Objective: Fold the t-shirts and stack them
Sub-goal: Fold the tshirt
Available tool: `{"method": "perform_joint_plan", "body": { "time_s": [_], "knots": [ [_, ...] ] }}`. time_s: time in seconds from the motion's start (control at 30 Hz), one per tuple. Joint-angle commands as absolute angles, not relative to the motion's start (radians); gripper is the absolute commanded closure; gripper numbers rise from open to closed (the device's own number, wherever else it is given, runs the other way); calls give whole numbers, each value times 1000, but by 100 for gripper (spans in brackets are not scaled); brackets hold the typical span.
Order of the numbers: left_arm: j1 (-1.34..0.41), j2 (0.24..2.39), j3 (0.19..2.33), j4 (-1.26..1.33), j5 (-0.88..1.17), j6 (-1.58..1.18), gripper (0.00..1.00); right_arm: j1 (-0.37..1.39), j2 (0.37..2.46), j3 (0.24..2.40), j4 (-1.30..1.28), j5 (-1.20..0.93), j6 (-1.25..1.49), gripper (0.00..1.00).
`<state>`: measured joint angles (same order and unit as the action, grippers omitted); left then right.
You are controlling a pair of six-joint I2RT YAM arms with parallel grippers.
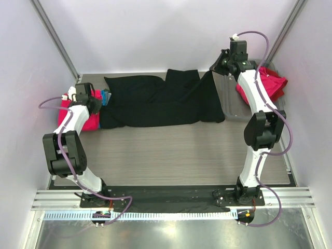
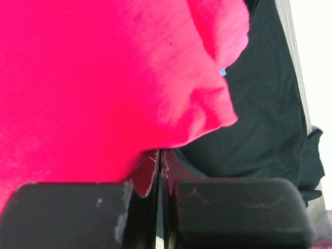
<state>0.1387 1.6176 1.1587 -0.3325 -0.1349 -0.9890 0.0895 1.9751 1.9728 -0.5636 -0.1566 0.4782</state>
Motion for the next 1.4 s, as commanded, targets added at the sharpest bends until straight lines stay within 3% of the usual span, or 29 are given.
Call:
{"method": "perform_joint_plan", "body": {
  "time_s": [0.0,0.37,0.43,0.47,0.5,0.57,0.6,0.7,0.83,1.07,1.37],
  "knots": [
    [140,1643,1226,-308,-170,-994,100,87,1997,2075,-555,-179,488,99],
    [124,1870,1388,-296,-84,-965,100,84,2131,2201,-568,-184,500,98],
    [123,1917,1410,-298,-62,-963,96,83,2170,2227,-565,-192,506,84],
    [121,1928,1431,-298,-52,-963,91,83,2181,2239,-563,-201,511,67],
    [120,1933,1439,-299,-40,-953,74,83,2178,2232,-563,-204,515,44],
    [114,1899,1422,-308,-38,-943,55,86,2145,2157,-554,-206,515,38],
    [106,1870,1407,-307,-58,-940,40,89,2110,2104,-533,-199,518,37],
    [63,1749,1344,-317,-156,-897,22,90,1930,1827,-398,-170,557,35],
    [35,1579,1221,-322,-156,-896,20,100,1624,1437,-162,-117,644,36],
    [18,1269,896,-296,-135,-985,14,123,1297,770,156,58,870,40],
    [9,1071,726,-295,-138,-1080,13,164,1319,486,391,222,1095,38]
  ]
}}
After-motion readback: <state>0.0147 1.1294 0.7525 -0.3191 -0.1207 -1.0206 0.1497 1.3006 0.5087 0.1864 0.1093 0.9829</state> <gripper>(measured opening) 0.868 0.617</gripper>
